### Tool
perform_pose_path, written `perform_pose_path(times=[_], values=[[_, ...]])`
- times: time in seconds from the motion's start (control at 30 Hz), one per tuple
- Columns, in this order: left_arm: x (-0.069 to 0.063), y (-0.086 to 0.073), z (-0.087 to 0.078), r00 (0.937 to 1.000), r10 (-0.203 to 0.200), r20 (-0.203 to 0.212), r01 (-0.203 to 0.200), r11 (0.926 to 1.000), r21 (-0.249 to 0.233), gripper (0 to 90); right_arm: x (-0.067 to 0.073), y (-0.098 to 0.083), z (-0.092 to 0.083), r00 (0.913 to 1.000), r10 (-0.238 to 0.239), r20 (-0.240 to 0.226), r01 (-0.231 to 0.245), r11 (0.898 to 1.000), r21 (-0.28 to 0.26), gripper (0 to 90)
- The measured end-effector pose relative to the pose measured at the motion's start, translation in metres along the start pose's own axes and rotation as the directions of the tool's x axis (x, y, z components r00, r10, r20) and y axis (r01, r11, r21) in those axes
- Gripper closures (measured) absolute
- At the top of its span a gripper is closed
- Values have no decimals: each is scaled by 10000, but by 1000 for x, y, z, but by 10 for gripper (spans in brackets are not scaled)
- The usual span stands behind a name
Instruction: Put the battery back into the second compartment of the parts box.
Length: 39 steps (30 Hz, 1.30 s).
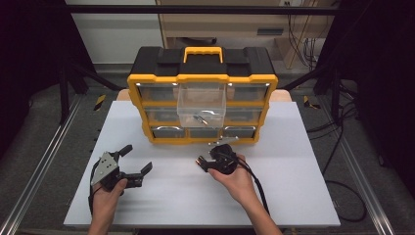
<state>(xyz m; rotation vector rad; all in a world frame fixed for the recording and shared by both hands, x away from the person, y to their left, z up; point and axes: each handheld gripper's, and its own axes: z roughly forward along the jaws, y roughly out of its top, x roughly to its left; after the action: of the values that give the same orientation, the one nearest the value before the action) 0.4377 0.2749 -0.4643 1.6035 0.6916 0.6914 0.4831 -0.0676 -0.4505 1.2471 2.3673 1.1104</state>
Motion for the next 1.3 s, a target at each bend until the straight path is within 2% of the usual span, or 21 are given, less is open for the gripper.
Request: perform_pose_path(times=[0.2, 0.27, 0.33, 0.5, 0.77, 0.87, 1.0, 1.17, 1.23, 1.3], values=[[1, 0, -1, 10000, -26, -31, 26, 10000, -15, 28, 0, -1, 7, 9999, -145, -89, 146, 9998, 120, 592], [1, 0, -1, 10000, -33, -37, 33, 10000, -12, 28, 1, -2, 9, 9999, -21, -121, 23, 9999, 171, 611], [1, 0, -1, 10000, -17, -33, 17, 10000, 1, 28, -1, -2, 11, 9999, -108, 0, 108, 9998, 196, 625], [0, 0, 0, 10000, 8, -25, -8, 10000, 11, 28, -2, -4, 17, 10000, -71, 20, 70, 9995, 311, 655], [1, 0, 0, 10000, 7, -35, -7, 10000, 12, 28, -5, -7, 24, 9994, -265, 225, 255, 9988, 421, 698], [1, 0, 0, 10000, 19, -28, -19, 10000, 20, 28, -5, -7, 25, 9998, -130, 148, 123, 9989, 457, 710], [1, 0, 0, 10000, 21, -25, -21, 10000, 25, 28, -7, -7, 26, 9994, -281, 195, 272, 9985, 480, 726], [1, 0, 0, 10000, 22, -25, -22, 10000, 33, 29, -7, -7, 27, 9998, -200, 96, 195, 9985, 508, 743], [1, 0, 0, 10000, 23, -25, -23, 10000, 43, 29, -7, -7, 28, 9993, -231, 289, 216, 9985, 510, 746], [1, 0, 0, 10000, 13, -28, -12, 10000, 43, 29, -7, -7, 29, 9993, -235, 274, 220, 9984, 518, 748]])
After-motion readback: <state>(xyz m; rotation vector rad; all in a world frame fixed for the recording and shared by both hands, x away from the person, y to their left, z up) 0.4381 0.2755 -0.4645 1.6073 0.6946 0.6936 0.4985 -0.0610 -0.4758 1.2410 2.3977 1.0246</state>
